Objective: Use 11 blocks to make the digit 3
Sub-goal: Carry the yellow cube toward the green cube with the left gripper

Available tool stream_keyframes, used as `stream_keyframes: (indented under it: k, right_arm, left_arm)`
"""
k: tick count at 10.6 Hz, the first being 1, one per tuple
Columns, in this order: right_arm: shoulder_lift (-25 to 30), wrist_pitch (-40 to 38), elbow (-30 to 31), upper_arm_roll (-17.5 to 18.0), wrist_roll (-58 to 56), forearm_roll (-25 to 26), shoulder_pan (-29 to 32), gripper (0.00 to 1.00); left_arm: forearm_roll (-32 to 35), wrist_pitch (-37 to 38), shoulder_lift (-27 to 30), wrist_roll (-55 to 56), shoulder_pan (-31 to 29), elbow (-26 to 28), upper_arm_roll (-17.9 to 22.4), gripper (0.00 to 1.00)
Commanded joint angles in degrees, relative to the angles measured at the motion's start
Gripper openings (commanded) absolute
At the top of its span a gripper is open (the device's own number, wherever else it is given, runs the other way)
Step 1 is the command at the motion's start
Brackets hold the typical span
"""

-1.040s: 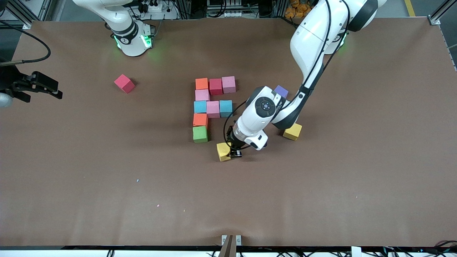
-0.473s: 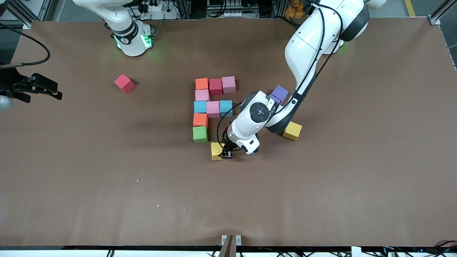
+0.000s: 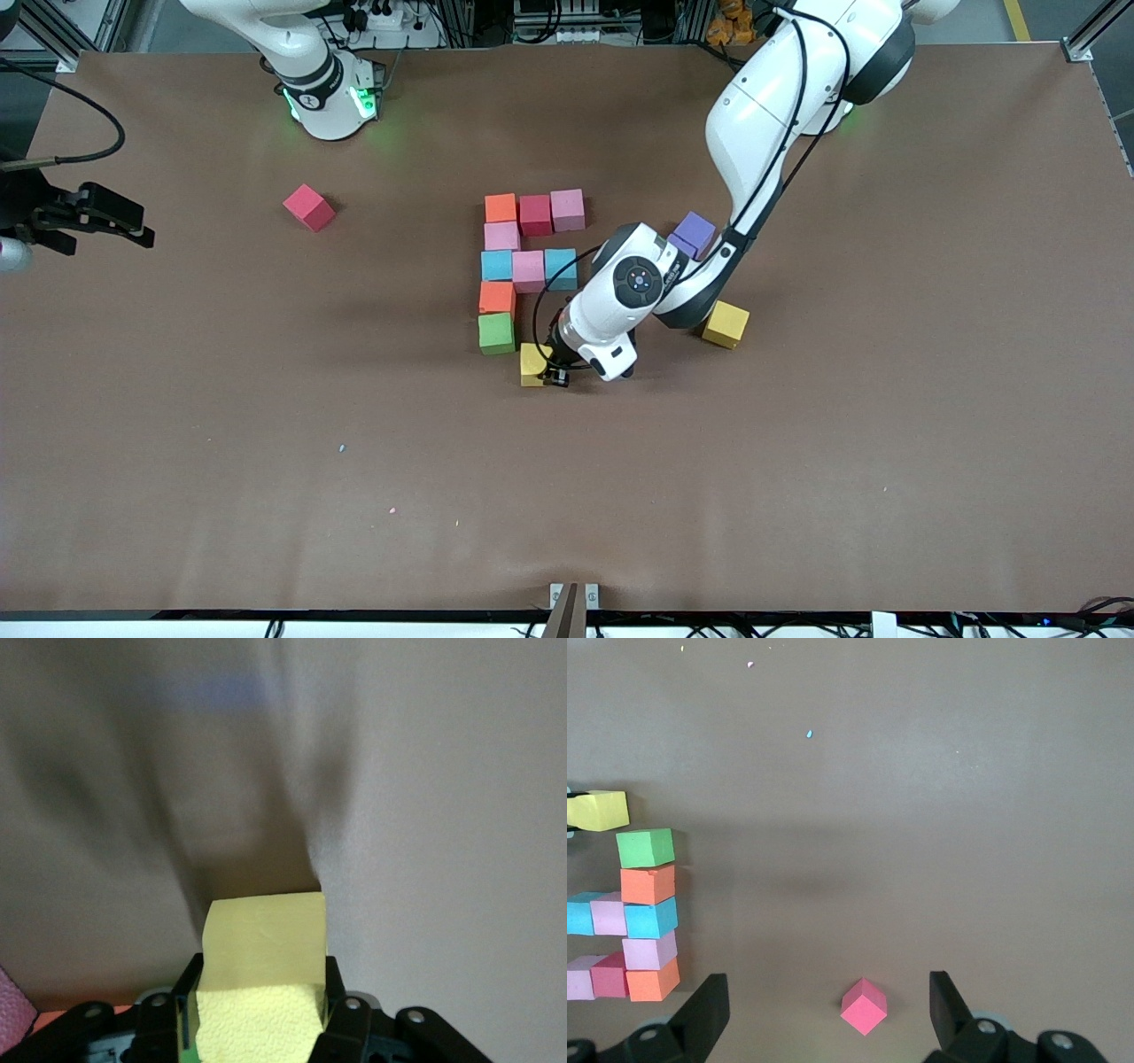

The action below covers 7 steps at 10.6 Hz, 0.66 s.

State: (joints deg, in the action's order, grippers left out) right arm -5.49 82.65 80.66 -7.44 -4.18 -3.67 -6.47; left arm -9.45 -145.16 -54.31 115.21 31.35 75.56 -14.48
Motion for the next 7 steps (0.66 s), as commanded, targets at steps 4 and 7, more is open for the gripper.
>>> stream_keyframes:
  k: [4,7]
  right_arm:
    - [0.04,-0.47,0.02,-0.3,-0.21,-0.37,-0.04,1.0]
    - [-0.4,-0.47,0.02,-0.3,-0.3,-0.37,-0.04,1.0]
  left_arm:
    - [-2.07,7.0,0.61,-6.66,-2.34,-0.32,-3.97,0.0]
    - [-3.73,7.0,0.52,-5.96,-2.26,-0.15,-4.06,0.0]
